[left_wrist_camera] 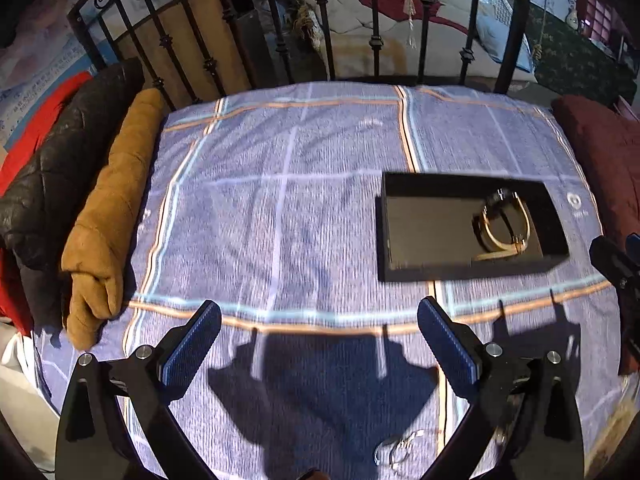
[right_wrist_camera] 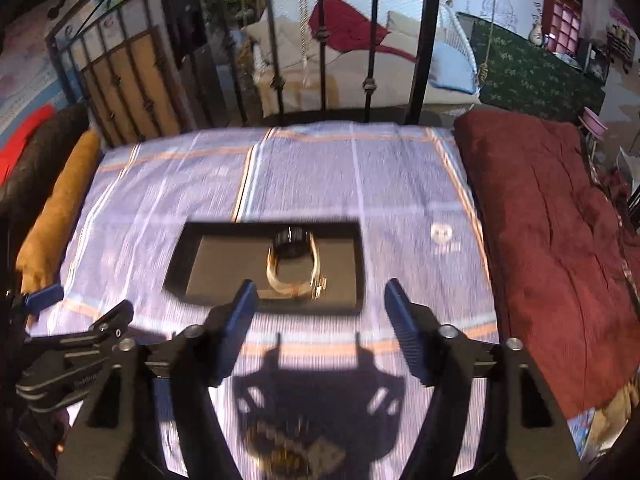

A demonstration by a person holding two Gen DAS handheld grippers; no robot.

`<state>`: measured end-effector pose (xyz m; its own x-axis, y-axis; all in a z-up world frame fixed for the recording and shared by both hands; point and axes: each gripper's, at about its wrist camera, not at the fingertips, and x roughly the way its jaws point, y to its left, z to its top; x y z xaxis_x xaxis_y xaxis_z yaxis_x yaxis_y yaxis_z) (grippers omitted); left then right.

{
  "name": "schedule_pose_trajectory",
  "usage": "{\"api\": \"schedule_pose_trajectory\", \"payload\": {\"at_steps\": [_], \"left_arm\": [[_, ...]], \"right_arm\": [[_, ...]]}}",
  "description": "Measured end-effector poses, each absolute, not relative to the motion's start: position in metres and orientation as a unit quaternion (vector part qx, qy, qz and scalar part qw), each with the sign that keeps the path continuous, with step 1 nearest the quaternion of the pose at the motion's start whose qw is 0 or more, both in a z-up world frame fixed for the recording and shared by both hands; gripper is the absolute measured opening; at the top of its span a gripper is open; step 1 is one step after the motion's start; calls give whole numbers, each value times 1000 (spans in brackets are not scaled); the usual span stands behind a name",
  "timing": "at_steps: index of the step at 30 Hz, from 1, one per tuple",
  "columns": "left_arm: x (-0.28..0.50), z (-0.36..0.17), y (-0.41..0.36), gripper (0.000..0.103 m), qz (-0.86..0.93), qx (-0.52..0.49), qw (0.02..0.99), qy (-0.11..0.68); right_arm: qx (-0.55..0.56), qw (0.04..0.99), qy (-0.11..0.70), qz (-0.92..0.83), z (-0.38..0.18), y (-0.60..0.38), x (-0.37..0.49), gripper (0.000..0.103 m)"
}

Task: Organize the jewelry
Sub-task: 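Carry the watch into the black box and open the right tool, then grasp the silver hoop earrings with the left tool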

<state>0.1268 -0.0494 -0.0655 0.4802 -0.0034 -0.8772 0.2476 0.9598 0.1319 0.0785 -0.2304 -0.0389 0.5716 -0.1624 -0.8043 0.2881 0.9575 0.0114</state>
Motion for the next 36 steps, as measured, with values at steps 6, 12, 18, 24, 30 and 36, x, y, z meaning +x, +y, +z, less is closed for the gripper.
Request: {"api": "schedule_pose_trajectory", "payload": {"at_steps": [6,12,18,24,30,36], "left_arm": [[68,-110,-38,97,-87,138,819,551],[45,-129,-36,85,-102,152,813,552],[48,-133,-46,82,-115,135,814,553],[45,-131,-58,37,-133,142,820,539],[53,-121,-37,7,-138,93,824,542],[50,-97,-37,5,-152,84,841,513]], "right_arm": [[66,856,500,-115,-93,-194,19,68],[51,849,513,-116,-110,-175,-10,68],[52,848,512,-125,-108,-176,-17,68],[56,846,514,-131,-108,-179,-16,68],[62,845,515,-131,-111,-181,-13,68],[65,849,510,-125,-107,-179,-11,68]]}}
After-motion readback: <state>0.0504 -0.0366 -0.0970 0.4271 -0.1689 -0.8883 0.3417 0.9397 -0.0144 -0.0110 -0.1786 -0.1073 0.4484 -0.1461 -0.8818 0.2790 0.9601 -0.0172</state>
